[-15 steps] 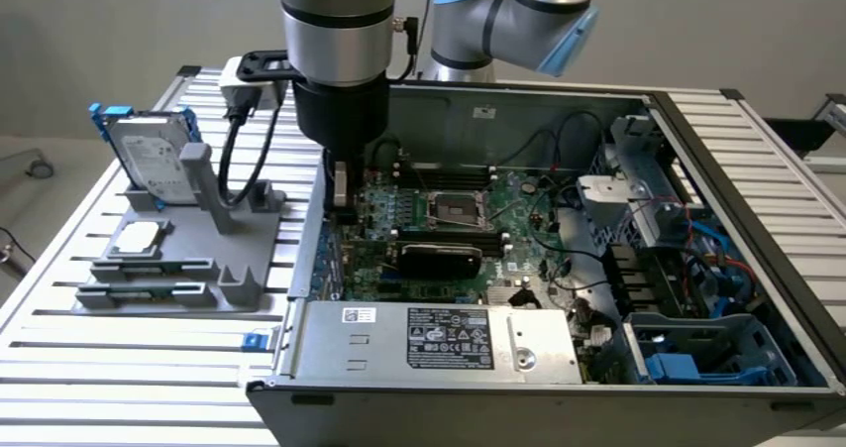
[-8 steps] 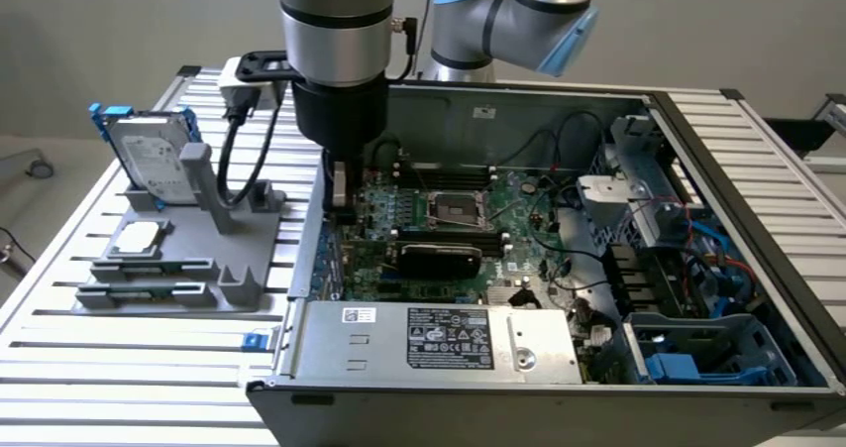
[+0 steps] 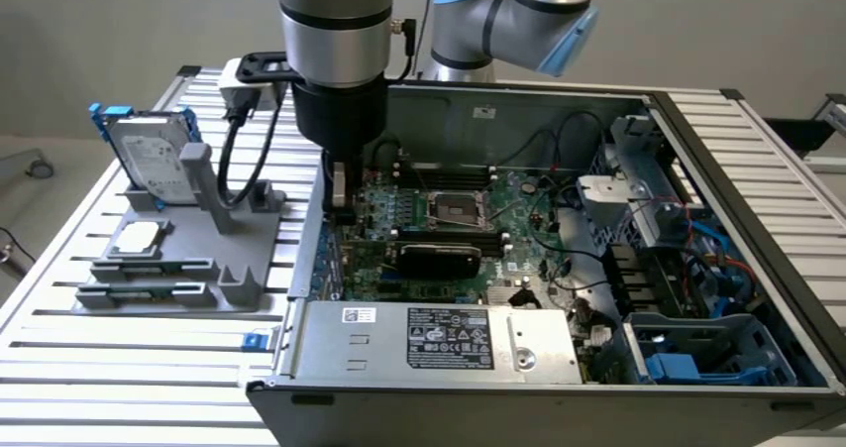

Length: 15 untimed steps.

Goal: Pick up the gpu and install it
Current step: 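Press down on the gpu until it lock into place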

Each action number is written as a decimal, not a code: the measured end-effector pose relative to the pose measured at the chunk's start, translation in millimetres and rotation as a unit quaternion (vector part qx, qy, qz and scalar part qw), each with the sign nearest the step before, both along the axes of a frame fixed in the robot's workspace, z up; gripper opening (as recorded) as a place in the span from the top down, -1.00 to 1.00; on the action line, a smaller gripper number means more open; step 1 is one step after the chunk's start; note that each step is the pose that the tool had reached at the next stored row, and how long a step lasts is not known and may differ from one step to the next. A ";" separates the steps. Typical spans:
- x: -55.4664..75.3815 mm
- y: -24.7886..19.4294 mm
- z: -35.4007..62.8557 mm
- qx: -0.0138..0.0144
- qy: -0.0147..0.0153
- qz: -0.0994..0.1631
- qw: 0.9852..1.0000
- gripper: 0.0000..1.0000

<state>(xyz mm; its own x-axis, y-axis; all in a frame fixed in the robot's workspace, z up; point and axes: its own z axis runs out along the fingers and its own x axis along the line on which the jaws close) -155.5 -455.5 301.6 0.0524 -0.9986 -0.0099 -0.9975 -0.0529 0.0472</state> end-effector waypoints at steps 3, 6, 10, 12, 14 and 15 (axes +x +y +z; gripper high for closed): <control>-0.2 0.4 -1.3 0.000 0.000 0.000 1.000 0.79; -0.6 0.6 -3.0 0.000 -0.001 0.000 1.000 0.79; -0.8 1.1 -3.3 0.000 -0.001 0.000 1.000 0.79; -0.4 2.1 -0.1 0.000 -0.001 0.000 1.000 0.79; 2.4 2.2 5.7 0.000 -0.001 -0.001 1.000 0.79; 4.7 2.2 7.4 0.000 -0.001 0.000 1.000 0.79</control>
